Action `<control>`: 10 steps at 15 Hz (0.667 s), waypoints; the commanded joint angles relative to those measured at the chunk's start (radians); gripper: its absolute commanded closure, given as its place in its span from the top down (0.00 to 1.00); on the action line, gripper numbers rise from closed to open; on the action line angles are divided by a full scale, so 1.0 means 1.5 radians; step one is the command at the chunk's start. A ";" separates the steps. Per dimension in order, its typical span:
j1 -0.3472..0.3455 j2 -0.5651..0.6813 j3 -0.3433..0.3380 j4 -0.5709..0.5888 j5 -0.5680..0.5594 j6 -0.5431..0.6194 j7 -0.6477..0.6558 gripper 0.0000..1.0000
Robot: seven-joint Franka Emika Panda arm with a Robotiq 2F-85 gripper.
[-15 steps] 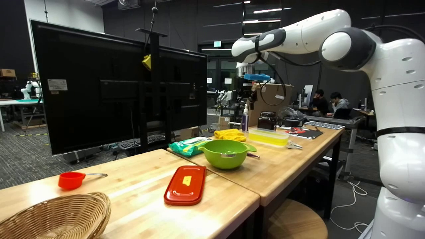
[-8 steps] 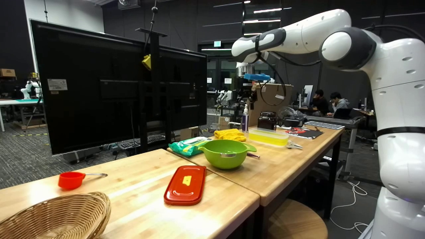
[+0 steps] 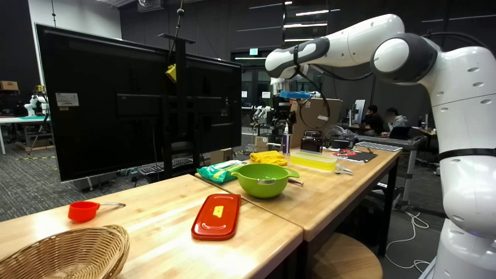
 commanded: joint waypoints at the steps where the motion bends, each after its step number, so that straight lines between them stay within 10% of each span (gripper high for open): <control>1: -0.001 -0.018 0.018 -0.050 0.002 0.015 0.040 1.00; 10: -0.011 0.001 0.022 -0.077 0.006 0.044 0.032 1.00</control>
